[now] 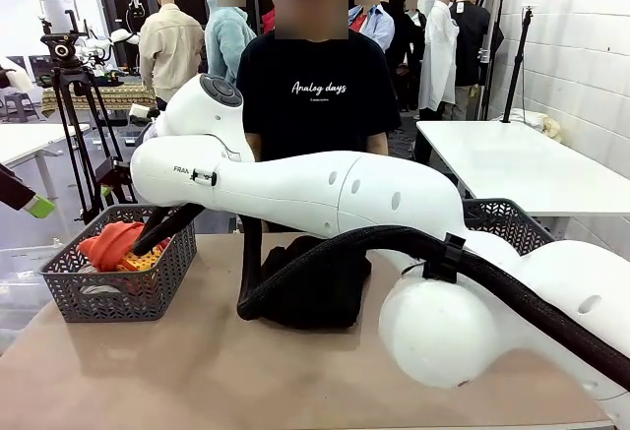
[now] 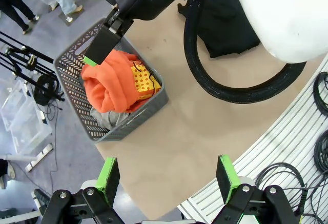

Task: Sort the tops and bottoms.
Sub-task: Sort the clothes according to human instructions, then lift clothes from the center of the table with your left hand.

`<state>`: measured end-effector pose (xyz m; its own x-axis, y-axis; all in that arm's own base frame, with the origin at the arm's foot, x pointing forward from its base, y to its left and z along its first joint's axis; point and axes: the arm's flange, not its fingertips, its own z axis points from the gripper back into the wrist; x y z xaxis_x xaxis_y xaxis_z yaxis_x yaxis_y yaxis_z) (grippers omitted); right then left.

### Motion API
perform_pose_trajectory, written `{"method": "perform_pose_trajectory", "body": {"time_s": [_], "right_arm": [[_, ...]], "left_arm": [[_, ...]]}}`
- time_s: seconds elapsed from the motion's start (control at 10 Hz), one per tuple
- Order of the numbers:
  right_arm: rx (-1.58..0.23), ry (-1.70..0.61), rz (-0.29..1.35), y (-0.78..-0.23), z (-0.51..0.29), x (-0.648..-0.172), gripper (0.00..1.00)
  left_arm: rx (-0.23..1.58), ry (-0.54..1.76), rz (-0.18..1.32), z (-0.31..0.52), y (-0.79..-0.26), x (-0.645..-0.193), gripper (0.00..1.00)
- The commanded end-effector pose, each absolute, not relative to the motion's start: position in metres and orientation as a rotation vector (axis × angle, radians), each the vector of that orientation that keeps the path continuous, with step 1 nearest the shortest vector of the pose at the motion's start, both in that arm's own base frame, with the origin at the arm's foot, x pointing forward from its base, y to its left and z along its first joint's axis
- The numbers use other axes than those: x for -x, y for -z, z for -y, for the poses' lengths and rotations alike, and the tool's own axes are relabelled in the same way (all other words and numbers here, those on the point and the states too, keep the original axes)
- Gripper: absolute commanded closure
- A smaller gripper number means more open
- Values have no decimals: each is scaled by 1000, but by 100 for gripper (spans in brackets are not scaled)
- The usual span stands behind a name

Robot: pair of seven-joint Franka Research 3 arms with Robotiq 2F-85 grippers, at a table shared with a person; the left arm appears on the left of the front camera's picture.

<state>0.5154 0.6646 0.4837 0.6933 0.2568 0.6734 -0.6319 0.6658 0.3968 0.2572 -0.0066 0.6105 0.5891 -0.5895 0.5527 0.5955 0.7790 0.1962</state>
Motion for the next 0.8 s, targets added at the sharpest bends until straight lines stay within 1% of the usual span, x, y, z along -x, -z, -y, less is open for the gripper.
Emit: {"method": "perform_pose_trajectory", "body": {"time_s": [0.0, 0.7], "right_arm": [[-665, -540, 617, -477, -666, -515, 0], [-665, -540, 617, -477, -666, -515, 0]], "left_arm": [[9, 690, 639, 7, -610, -257, 2], [9, 690, 639, 7, -610, -257, 2]]}}
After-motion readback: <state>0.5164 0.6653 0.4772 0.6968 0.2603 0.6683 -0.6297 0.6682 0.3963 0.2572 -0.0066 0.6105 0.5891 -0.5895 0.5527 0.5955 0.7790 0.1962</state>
